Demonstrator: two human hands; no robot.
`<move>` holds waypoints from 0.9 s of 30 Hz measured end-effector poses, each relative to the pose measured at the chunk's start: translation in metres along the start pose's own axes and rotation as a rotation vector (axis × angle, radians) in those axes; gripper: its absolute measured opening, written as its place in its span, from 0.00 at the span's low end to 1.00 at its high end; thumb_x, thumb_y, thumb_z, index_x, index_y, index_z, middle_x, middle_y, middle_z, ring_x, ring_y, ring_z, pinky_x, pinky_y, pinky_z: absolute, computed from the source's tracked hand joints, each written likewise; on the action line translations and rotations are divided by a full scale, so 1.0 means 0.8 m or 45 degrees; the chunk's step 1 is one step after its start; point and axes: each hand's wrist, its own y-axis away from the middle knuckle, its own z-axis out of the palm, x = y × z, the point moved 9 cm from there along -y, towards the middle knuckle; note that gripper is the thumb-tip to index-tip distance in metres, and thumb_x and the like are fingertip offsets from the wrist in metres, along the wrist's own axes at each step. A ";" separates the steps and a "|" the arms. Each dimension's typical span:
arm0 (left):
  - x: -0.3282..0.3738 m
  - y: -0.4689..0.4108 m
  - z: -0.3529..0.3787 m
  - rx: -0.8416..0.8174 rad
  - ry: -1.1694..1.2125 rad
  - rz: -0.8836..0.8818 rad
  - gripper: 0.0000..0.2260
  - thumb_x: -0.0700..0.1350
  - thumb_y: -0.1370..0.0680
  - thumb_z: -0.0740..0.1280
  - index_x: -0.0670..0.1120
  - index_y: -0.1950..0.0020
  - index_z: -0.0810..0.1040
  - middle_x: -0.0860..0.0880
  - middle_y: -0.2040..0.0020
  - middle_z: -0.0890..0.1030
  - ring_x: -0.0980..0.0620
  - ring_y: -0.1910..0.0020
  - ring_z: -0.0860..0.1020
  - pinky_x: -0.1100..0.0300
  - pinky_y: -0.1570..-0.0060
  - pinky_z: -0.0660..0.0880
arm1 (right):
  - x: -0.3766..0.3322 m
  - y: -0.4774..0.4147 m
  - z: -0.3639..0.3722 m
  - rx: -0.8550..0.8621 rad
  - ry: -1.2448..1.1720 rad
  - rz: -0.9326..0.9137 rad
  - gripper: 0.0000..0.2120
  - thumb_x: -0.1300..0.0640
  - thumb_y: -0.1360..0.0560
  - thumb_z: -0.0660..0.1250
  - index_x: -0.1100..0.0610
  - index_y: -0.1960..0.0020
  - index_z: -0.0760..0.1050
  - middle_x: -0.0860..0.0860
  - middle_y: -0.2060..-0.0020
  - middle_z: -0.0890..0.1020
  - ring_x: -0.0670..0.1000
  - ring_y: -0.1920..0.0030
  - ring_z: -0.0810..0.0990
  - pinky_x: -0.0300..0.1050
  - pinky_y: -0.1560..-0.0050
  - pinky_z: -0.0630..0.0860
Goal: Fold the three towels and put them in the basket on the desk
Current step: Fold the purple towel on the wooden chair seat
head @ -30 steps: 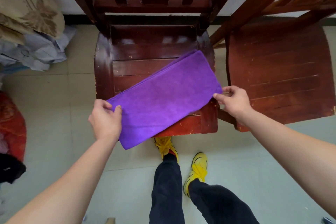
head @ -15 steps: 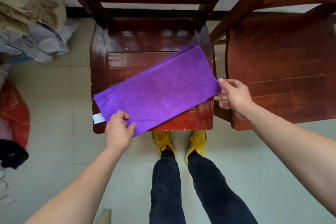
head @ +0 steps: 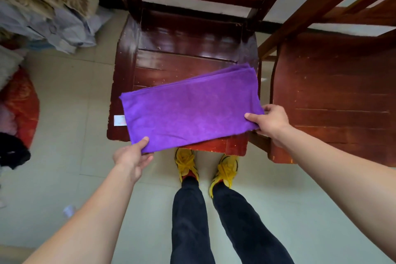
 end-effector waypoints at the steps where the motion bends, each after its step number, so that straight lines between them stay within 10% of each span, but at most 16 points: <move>1: -0.001 -0.001 0.002 -0.001 0.016 -0.001 0.08 0.41 0.26 0.72 0.44 0.53 0.73 0.45 0.61 0.78 0.50 0.67 0.78 0.60 0.70 0.79 | 0.008 -0.004 -0.001 0.017 -0.011 0.031 0.13 0.51 0.35 0.80 0.54 0.62 0.76 0.57 0.57 0.84 0.58 0.60 0.85 0.54 0.59 0.84; 5: 0.019 0.011 -0.023 0.315 -0.240 0.249 0.15 0.44 0.32 0.77 0.46 0.61 0.70 0.44 0.61 0.77 0.45 0.64 0.77 0.53 0.58 0.77 | 0.029 -0.005 -0.006 -0.018 -0.003 0.080 0.13 0.55 0.37 0.80 0.59 0.61 0.78 0.58 0.58 0.84 0.59 0.57 0.84 0.60 0.54 0.82; 8: 0.086 0.057 -0.012 0.593 -0.841 0.909 0.12 0.43 0.31 0.74 0.46 0.51 0.75 0.42 0.47 0.76 0.40 0.46 0.76 0.49 0.49 0.72 | 0.004 -0.001 -0.007 -0.040 -0.082 -0.006 0.16 0.51 0.36 0.80 0.55 0.57 0.76 0.52 0.57 0.82 0.55 0.56 0.82 0.52 0.55 0.81; 12: 0.124 0.098 0.097 0.201 -1.631 1.619 0.31 0.52 0.32 0.75 0.51 0.31 0.72 0.41 0.27 0.65 0.39 0.29 0.62 0.46 0.33 0.63 | -0.034 -0.012 -0.009 -0.036 -0.182 -0.054 0.14 0.49 0.35 0.79 0.52 0.59 0.76 0.52 0.55 0.83 0.55 0.56 0.82 0.50 0.56 0.80; 19: 0.142 0.081 0.163 -0.035 -2.053 1.533 0.48 0.64 0.34 0.73 0.56 0.22 0.51 0.42 0.21 0.45 0.41 0.22 0.46 0.45 0.26 0.52 | -0.111 0.004 -0.074 0.030 -0.207 -0.416 0.11 0.54 0.33 0.78 0.50 0.55 0.77 0.51 0.53 0.83 0.48 0.58 0.80 0.44 0.56 0.77; 27: 0.166 0.087 0.024 0.286 -1.136 1.347 0.18 0.44 0.26 0.69 0.42 0.37 0.75 0.39 0.37 0.72 0.38 0.36 0.70 0.47 0.38 0.67 | -0.194 0.137 0.034 -0.258 0.036 -0.753 0.17 0.51 0.34 0.78 0.48 0.51 0.72 0.49 0.67 0.77 0.48 0.67 0.74 0.47 0.60 0.73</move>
